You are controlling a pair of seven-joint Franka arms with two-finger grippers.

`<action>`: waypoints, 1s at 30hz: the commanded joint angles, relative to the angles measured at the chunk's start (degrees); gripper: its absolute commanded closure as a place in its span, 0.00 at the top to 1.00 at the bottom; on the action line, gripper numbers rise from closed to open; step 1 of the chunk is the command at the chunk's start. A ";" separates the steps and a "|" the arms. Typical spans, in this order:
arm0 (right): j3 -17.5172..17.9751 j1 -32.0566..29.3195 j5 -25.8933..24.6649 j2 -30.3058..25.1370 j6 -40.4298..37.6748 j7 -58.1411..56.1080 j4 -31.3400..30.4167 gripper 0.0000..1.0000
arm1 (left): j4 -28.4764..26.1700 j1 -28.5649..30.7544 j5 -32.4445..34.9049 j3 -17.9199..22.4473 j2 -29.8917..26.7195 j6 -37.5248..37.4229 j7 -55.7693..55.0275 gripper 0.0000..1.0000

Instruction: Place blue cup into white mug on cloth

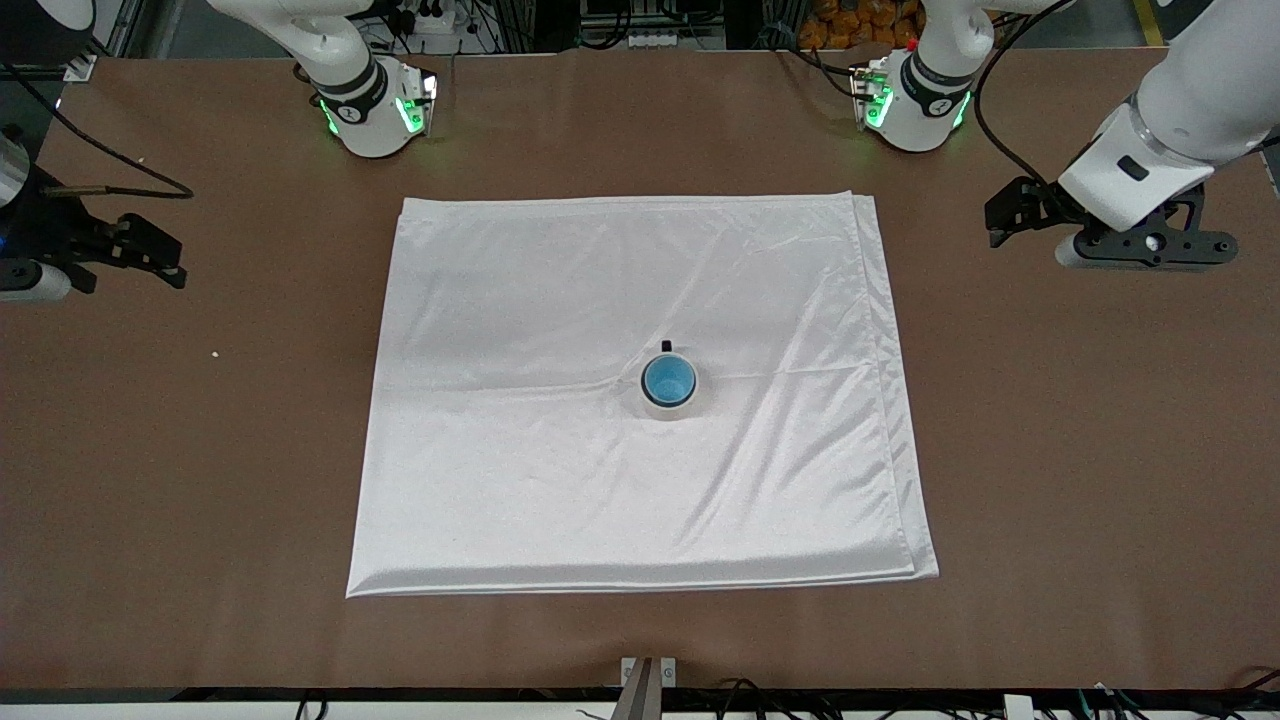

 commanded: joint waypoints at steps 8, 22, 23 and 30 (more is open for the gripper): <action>0.44 -0.70 0.11 -1.65 0.82 -0.48 -1.72 1.00 | 3.76 -0.15 0.96 0.20 2.39 -0.26 0.55 1.00; 0.44 -0.70 0.20 -1.65 0.82 -0.40 -1.80 1.00 | 4.11 -0.07 0.96 0.20 2.92 -0.26 0.82 1.00; 0.44 -0.70 0.20 -1.65 0.82 -0.48 -1.80 1.00 | 4.11 0.02 1.05 0.20 2.92 -0.26 0.82 1.00; 0.44 -0.70 0.20 -1.65 0.82 -0.48 -1.72 1.00 | 4.11 0.81 0.87 0.29 3.27 -0.18 0.82 1.00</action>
